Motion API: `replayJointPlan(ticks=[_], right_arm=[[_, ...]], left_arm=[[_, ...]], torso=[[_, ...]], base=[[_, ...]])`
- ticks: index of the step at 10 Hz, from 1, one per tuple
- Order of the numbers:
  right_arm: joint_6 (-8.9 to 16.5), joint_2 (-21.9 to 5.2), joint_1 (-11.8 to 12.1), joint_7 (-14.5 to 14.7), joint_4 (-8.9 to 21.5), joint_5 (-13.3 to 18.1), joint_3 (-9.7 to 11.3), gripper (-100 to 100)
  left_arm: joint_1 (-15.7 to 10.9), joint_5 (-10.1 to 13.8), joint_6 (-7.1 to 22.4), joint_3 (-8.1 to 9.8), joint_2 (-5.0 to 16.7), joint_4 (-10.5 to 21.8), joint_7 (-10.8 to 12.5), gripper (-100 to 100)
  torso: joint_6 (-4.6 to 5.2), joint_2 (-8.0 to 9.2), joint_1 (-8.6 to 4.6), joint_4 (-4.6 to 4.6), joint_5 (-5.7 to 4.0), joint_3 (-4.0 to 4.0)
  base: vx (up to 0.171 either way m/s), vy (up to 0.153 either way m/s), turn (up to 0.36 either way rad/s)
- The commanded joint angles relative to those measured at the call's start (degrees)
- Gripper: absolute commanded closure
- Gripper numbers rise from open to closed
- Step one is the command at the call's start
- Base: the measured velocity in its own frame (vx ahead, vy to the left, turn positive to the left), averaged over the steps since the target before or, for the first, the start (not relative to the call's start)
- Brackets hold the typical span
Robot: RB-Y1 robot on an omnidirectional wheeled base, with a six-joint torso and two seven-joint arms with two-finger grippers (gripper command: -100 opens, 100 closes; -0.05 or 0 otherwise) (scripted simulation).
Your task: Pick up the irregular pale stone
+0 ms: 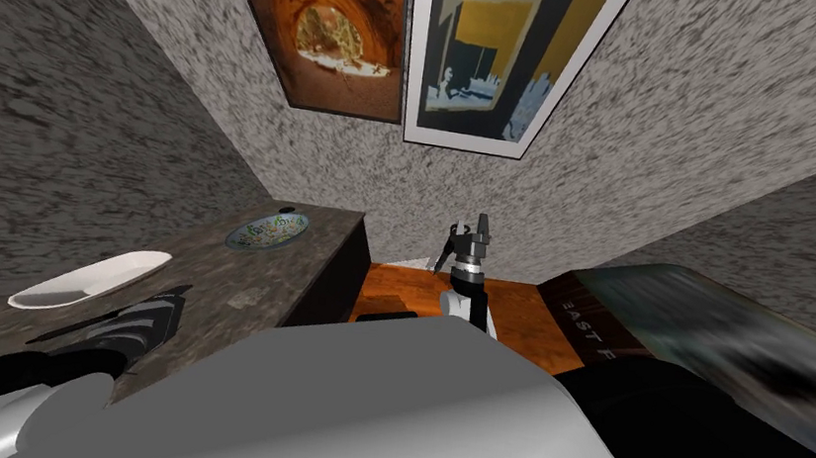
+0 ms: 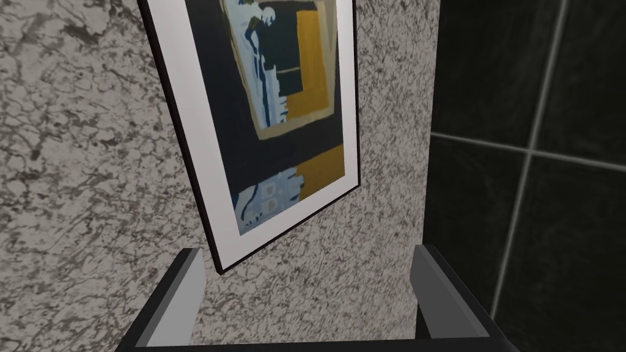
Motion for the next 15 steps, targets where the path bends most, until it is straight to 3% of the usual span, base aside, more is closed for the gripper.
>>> replayJointPlan(ticks=[1, 4, 15], right_arm=[[0.0, 0.0, 0.0, 0.0, 0.0, 0.0, 0.0, 0], [0.0, 0.0, 0.0, 0.0, 0.0, 0.0, 0.0, 0], [0.0, 0.0, 0.0, 0.0, 0.0, 0.0, 0.0, 0]], left_arm=[[-0.1, -0.1, 1.7, 0.17, 0.0, -0.5, 0.1, -100], [1.9, 2.4, 6.4, 1.92, 0.6, 0.5, -0.7, -100], [7.2, 8.7, 23.4, 5.52, 1.9, 3.4, -2.7, -100]], torso=[[0.0, 0.0, 0.0, 0.0, 0.0, 0.0], [0.0, 0.02, -0.03, 0.0, -0.01, 0.01], [-0.01, -0.07, 0.02, -0.02, 0.01, -0.04]], base=[[0.023, 0.014, 0.005], [0.05, 0.024, -0.116], [0.061, 0.034, -0.095]])
